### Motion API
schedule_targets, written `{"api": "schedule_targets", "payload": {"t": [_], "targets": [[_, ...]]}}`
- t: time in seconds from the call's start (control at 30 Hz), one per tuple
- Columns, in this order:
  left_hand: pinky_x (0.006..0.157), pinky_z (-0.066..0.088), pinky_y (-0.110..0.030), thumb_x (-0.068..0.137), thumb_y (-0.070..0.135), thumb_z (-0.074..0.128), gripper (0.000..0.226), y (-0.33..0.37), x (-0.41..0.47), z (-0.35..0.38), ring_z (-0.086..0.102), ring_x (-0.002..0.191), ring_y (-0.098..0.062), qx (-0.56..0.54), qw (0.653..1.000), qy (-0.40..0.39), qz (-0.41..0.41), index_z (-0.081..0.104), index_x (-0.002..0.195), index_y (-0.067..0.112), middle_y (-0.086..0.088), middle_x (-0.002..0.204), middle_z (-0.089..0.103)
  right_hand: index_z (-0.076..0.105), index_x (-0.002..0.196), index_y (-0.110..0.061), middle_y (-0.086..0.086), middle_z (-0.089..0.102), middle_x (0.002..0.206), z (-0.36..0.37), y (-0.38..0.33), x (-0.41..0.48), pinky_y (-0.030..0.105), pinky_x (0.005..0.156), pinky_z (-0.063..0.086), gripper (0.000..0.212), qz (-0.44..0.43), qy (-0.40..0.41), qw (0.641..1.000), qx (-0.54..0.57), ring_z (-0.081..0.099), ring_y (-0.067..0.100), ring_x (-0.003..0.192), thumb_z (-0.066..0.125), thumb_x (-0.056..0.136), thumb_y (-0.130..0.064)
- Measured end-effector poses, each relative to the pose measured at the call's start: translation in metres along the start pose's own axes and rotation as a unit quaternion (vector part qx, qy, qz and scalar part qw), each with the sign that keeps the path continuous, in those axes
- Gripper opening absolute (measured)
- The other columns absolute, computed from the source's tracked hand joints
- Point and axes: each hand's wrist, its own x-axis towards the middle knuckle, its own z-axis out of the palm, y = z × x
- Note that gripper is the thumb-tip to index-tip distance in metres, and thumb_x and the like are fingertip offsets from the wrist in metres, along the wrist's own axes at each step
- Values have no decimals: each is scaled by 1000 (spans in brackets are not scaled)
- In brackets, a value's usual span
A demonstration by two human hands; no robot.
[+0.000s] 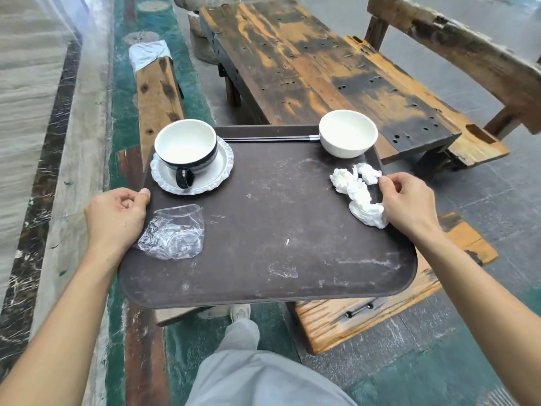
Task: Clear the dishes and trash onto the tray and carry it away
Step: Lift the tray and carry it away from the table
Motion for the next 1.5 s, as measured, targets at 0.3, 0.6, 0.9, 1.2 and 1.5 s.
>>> {"api": "schedule_targets", "payload": {"t": [0.3, 0.6, 0.9, 1.2, 1.5], "targets": [[86, 47, -37, 91, 34, 62, 33, 29, 128, 57, 45, 44, -5, -6, 999, -19, 31, 66, 65, 14, 14, 39, 47, 70, 97, -15, 2, 65, 86, 48, -30, 103, 29, 74, 34, 30, 37, 22, 999, 15, 55, 20, 86, 47, 99, -34], [87, 49, -44, 88, 40, 62, 35, 57, 257, 106, 45, 54, -23, -11, 998, -27, 55, 66, 65, 14, -8, 50, 53, 70, 95, -13, 5, 66, 86, 85, -64, 196, 32, 75, 34, 30, 53, 47, 997, 8, 55, 26, 87, 47, 99, -32], [69, 41, -33, 87, 41, 61, 34, 83, 327, 173, 39, 49, -20, -10, 997, -60, 54, 69, 67, 14, -2, 46, 48, 69, 93, -14, 4, 64, 82, 101, -57, 282, 31, 74, 33, 29, 72, 41, 997, -5, 54, 26, 84, 47, 99, -31], [72, 42, -30, 89, 39, 61, 36, 148, 391, 269, 37, 48, -12, -16, 996, -53, 69, 67, 67, 11, -5, 47, 48, 71, 101, -14, 2, 66, 87, 112, -19, 407, 31, 76, 35, 30, 83, 45, 995, 8, 56, 22, 87, 47, 100, -33], [66, 37, -26, 91, 34, 62, 34, 222, 440, 353, 41, 47, -8, -22, 994, -58, 89, 67, 68, 10, -7, 49, 49, 69, 107, -13, 1, 65, 89, 93, 12, 502, 29, 77, 34, 32, 99, 68, 993, 20, 56, 20, 89, 46, 100, -34]]}}
